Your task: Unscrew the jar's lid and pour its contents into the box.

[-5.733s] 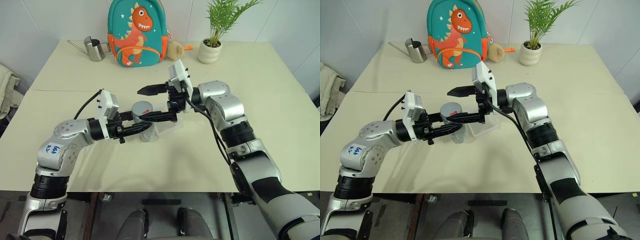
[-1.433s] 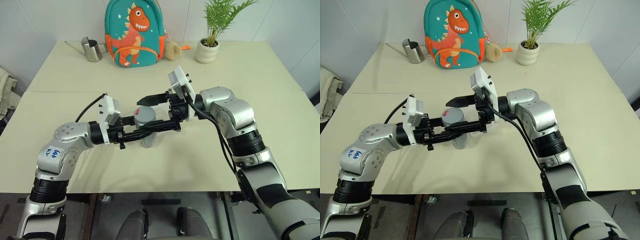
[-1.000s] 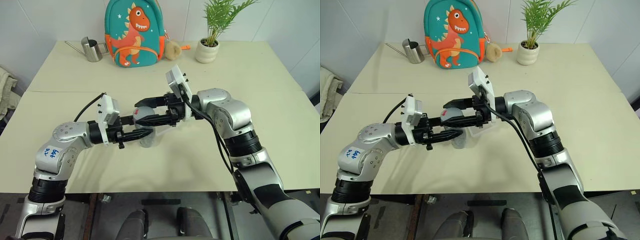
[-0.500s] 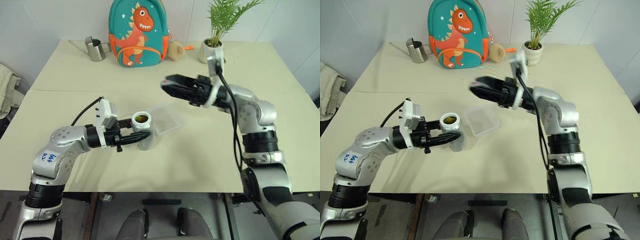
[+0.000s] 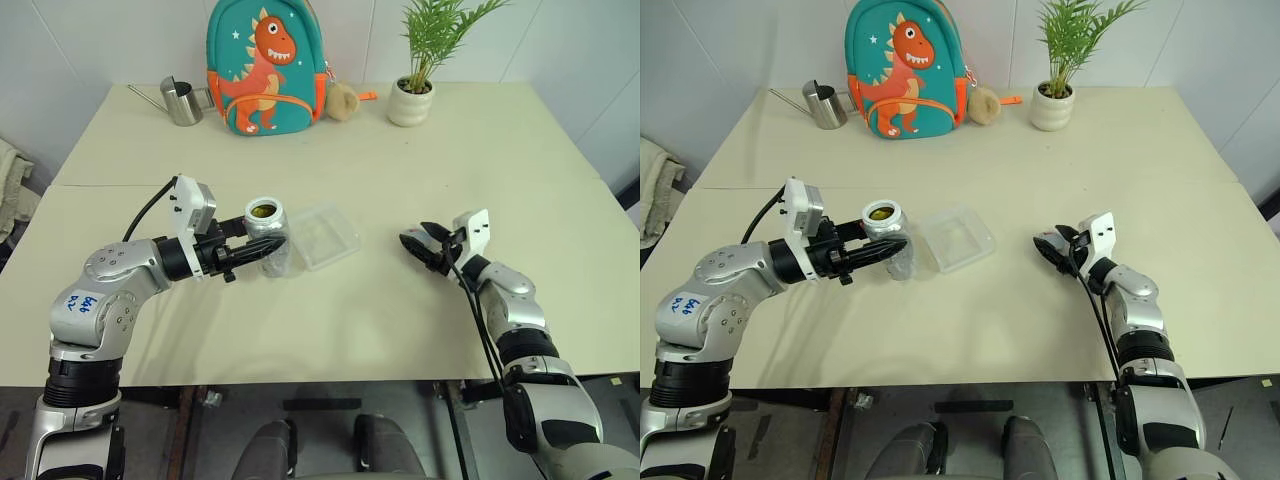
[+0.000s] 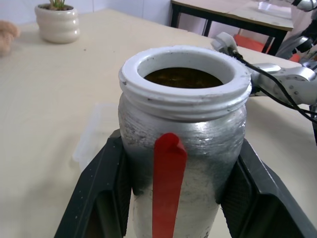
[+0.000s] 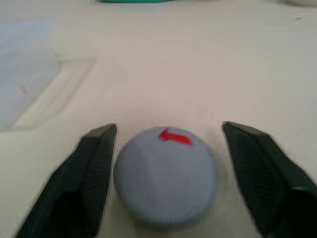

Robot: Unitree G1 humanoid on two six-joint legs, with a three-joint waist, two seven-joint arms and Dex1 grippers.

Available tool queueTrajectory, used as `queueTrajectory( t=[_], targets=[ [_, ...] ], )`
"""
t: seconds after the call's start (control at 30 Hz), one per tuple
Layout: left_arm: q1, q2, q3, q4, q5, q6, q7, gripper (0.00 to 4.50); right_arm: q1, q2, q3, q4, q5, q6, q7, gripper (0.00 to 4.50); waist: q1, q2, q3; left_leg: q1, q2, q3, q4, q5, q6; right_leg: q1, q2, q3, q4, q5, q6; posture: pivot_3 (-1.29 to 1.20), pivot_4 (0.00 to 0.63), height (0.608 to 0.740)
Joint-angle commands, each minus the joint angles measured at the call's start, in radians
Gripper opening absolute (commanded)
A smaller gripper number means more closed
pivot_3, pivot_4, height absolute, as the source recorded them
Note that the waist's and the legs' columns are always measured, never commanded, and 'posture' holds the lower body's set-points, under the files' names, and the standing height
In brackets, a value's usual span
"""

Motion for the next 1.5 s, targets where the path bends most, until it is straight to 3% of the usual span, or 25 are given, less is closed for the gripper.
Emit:
queueTrajectory(
  t=[0.03, 0.13, 0.47, 0.77, 0.9, 1.13, 1.2, 1.3, 1.37, 1.5],
  targets=[
    [-0.041, 0.016, -0.007, 0.009, 0.032, -0.024, 0.010, 1.95, 0.012, -0.027, -0.039, -0.044, 0.026, -0.010, 0.006, 4.45, 0.001, 0.000, 0.000, 0.000, 0.000, 0.000, 0.000, 0.000, 0.000, 0.000, 0.000, 0.000, 0.000, 0.000, 0.000, 0.00, 0.150, 0.740],
    [-0.068, 0.017, -0.020, 0.028, 0.067, -0.027, 0.031, 1.95, 0.014, -0.049, -0.047, -0.119, 0.051, 0.024, 0.041, 4.45, 0.003, 0.000, 0.000, 0.000, -0.001, 0.000, 0.000, 0.000, 0.000, 0.000, 0.000, 0.000, 0.000, 0.000, 0.000, 0.00, 0.150, 0.740],
    [-0.230, 0.019, -0.093, 0.201, 0.225, -0.185, 0.016, 1.95, 0.138, -0.215, 0.063, -0.820, 0.245, 0.477, 0.265, 4.45, 0.015, 0.000, 0.000, -0.001, 0.000, -0.001, -0.002, -0.001, 0.000, 0.000, 0.000, -0.001, -0.003, 0.000, 0.000, 0.00, 0.150, 0.740],
    [-0.382, -0.048, -0.231, 0.427, 0.516, -0.541, 0.115, 1.95, 0.179, -0.233, 0.069, -0.941, 0.243, 0.545, 0.226, 4.45, 0.051, -0.001, 0.001, -0.002, -0.001, 0.000, 0.001, -0.001, 0.002, 0.000, -0.001, -0.001, -0.003, 0.001, 0.001, 0.00, 0.150, 0.740],
    [-0.477, -0.049, -0.346, 0.614, 0.778, -0.755, 0.288, 1.95, 0.196, -0.216, 0.068, -0.950, 0.246, 0.543, 0.201, 4.45, 0.055, -0.001, 0.001, -0.003, -0.003, 0.000, 0.001, -0.001, 0.002, 0.000, -0.001, -0.001, -0.004, 0.001, 0.002, 0.00, 0.150, 0.740],
    [-0.634, -0.055, -0.557, 0.851, 1.242, -1.034, 0.755, 1.95, 0.213, -0.186, 0.075, -0.960, 0.245, 0.538, 0.168, 4.45, 0.054, -0.002, 0.001, -0.004, -0.004, 0.002, 0.001, -0.002, 0.005, -0.001, -0.002, -0.001, -0.005, 0.002, 0.003, 0.00, 0.150, 0.740],
    [-0.683, -0.040, -0.663, 0.866, 1.454, -1.056, 0.959, 1.95, 0.218, -0.172, 0.071, -0.965, 0.254, 0.544, 0.152, 4.45, 0.054, -0.003, 0.002, -0.004, -0.004, 0.003, 0.001, -0.002, 0.005, -0.001, -0.001, -0.001, -0.006, 0.002, 0.004, 0.00, 0.150, 0.740],
    [-0.731, -0.038, -0.777, 0.900, 1.662, -1.051, 1.195, 1.95, 0.230, -0.155, 0.074, -0.976, 0.254, 0.549, 0.134, 4.45, 0.054, -0.003, 0.002, -0.004, -0.004, 0.004, 0.000, -0.002, 0.005, -0.002, -0.001, 0.000, -0.006, 0.002, 0.004, 0.00, 0.150, 0.740],
    [-0.746, -0.049, -0.859, 0.917, 1.844, -0.899, 1.389, 1.95, 0.236, -0.146, 0.077, -0.985, 0.259, 0.556, 0.125, 4.45, 0.054, -0.003, 0.002, -0.004, -0.004, 0.005, 0.000, -0.002, 0.005, -0.002, -0.001, 0.000, -0.005, 0.002, 0.004, 0.00, 0.150, 0.740],
    [-0.768, -0.069, -0.909, 0.970, 1.952, -0.786, 1.528, 1.95, 0.246, -0.139, 0.071, -1.003, 0.268, 0.566, 0.112, 4.45, 0.053, -0.004, 0.002, -0.004, -0.005, 0.007, 0.001, -0.003, 0.005, -0.004, -0.001, 0.000, -0.002, 0.001, 0.005, 0.00, 0.150, 0.740]
  ],
)
